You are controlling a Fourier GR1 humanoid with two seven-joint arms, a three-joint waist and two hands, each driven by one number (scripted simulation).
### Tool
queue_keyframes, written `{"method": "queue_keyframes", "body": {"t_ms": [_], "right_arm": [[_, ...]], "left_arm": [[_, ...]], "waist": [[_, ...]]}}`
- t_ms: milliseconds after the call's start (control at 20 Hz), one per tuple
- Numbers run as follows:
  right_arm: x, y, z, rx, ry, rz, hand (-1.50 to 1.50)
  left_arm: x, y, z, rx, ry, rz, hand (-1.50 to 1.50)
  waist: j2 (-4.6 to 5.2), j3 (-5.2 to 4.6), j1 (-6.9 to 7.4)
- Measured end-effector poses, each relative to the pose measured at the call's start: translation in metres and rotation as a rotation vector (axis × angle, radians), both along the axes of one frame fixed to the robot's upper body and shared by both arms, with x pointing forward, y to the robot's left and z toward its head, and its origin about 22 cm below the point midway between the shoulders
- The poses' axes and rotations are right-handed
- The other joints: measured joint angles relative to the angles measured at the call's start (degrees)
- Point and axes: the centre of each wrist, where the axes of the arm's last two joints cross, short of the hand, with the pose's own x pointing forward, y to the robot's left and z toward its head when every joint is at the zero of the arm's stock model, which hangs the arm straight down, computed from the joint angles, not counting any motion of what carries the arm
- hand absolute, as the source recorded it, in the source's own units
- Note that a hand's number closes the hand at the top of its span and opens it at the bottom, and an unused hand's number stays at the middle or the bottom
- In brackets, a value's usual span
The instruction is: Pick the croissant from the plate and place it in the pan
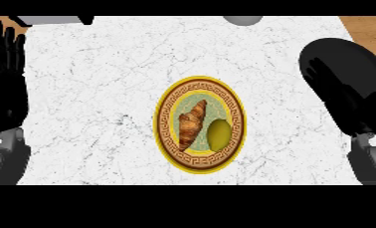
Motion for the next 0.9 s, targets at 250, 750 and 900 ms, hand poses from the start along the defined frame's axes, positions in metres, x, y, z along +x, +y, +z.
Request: {"method": "queue_keyframes", "body": {"t_ms": [250, 750, 900], "right_arm": [[0.017, 0.05, 0.032, 0.05, -0.224, 0.001, 1.5], [-0.034, 0.105, 0.022, -0.404, -0.41, -0.151, -1.5], [-0.06, 0.107, 0.026, -0.531, -0.419, -0.151, -1.5]], "left_arm": [[0.0, -0.01, -0.023, -0.026, 0.161, -0.058, 0.0], [-0.015, -0.016, -0.059, -0.115, 0.456, -0.132, 0.0], [-0.01, -0.018, -0.055, -0.125, 0.468, -0.136, 0.0]], "waist": [[-0.15, -0.56, 1.33], [-1.04, -1.01, -0.12], [-0.87, -0.97, -0.13]]}}
